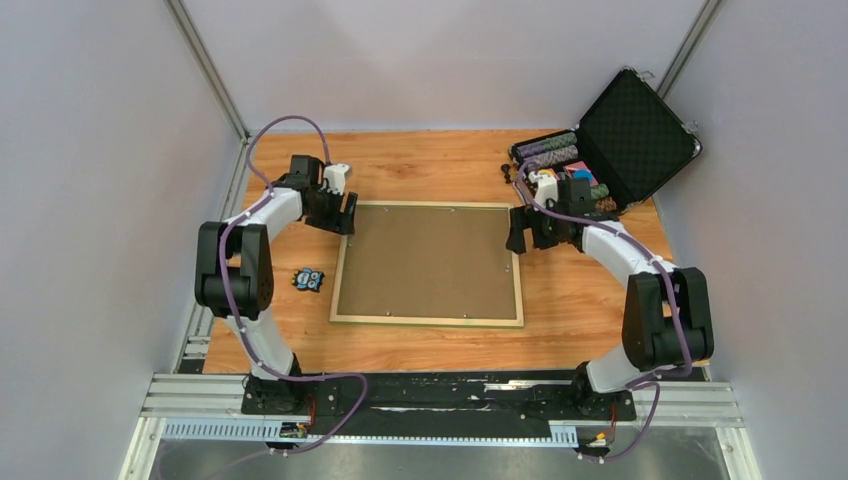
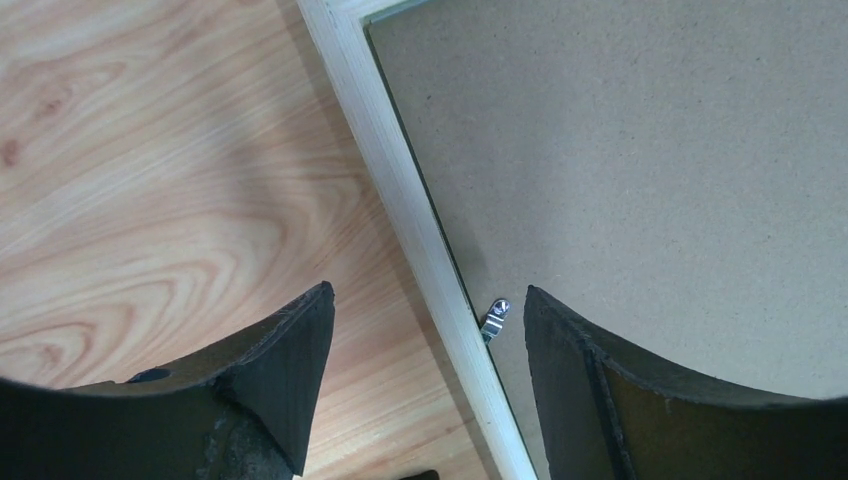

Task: Put the photo into the frame
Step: Install the photo frame at the center of the board.

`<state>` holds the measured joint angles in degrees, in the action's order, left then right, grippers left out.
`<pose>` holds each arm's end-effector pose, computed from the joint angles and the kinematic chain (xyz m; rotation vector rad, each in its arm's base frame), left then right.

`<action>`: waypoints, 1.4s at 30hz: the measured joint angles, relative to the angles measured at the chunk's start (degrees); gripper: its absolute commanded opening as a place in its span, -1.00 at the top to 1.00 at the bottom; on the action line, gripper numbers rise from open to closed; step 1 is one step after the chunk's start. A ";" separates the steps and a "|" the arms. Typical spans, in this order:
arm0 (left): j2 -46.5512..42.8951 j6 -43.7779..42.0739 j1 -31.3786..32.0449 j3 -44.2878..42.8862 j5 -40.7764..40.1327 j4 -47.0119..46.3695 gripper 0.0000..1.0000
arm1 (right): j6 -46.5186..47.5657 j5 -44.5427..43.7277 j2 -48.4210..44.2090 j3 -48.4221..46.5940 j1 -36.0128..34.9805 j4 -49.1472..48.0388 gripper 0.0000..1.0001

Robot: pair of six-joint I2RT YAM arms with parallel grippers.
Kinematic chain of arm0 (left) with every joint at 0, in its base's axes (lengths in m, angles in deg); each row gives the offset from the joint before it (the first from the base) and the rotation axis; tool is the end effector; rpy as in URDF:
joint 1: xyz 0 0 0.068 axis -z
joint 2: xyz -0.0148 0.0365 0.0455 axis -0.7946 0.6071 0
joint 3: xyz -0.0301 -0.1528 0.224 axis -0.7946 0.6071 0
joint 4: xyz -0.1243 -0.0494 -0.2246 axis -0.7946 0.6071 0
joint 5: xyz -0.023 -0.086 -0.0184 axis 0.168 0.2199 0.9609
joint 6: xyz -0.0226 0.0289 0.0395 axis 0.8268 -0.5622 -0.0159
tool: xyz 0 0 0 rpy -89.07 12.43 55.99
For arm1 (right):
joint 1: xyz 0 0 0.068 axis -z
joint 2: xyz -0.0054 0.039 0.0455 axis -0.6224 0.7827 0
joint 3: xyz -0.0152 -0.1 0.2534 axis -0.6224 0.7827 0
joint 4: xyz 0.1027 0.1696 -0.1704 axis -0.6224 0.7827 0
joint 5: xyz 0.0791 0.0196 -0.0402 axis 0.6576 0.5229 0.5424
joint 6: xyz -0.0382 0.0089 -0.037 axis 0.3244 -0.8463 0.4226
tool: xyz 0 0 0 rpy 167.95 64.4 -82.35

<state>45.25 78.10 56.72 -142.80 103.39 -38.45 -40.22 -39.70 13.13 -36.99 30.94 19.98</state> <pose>0.3707 -0.0369 0.1925 0.3802 2.5624 -0.3539 0.3042 0.0527 0.2104 -0.4631 2.4290 0.4392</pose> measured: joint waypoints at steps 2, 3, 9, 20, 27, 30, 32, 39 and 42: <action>0.63 0.44 0.00 -0.11 0.04 0.48 -0.44 | -0.13 0.68 1.03 0.02 0.59 0.76 -0.77; 1.09 0.61 0.00 -0.35 0.07 0.74 -0.41 | -0.17 1.07 1.44 0.02 0.90 1.25 -0.77; 3.02 1.49 0.00 -1.55 0.17 0.87 -0.16 | -0.09 2.14 2.36 0.02 1.46 3.15 -0.71; 4.70 3.56 0.42 -1.84 -0.20 0.52 0.20 | 0.26 2.86 3.45 0.02 1.49 6.03 -0.62; 4.72 5.09 1.05 -1.81 -0.83 -0.57 0.35 | 0.22 3.56 6.51 0.02 1.49 6.95 -0.53; 4.72 5.75 1.09 -1.68 -1.07 -0.85 0.38 | 0.20 3.54 7.17 0.02 1.33 7.37 -0.51; 4.72 6.23 1.09 -1.62 -1.07 -0.92 0.40 | 0.17 3.50 7.56 0.02 1.11 7.43 -0.49; 4.70 7.21 1.09 -1.49 -1.14 -1.22 0.44 | -0.09 2.93 8.70 -0.61 -0.98 7.58 -0.45; 4.68 7.61 1.09 -1.31 -1.16 -1.42 0.44 | -0.24 2.64 9.16 -1.05 -1.62 7.58 -0.41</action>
<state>49.93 85.70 57.81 -144.11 102.24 -39.87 -40.46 -37.06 22.29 -38.04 29.32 27.57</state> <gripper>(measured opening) 0.291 0.723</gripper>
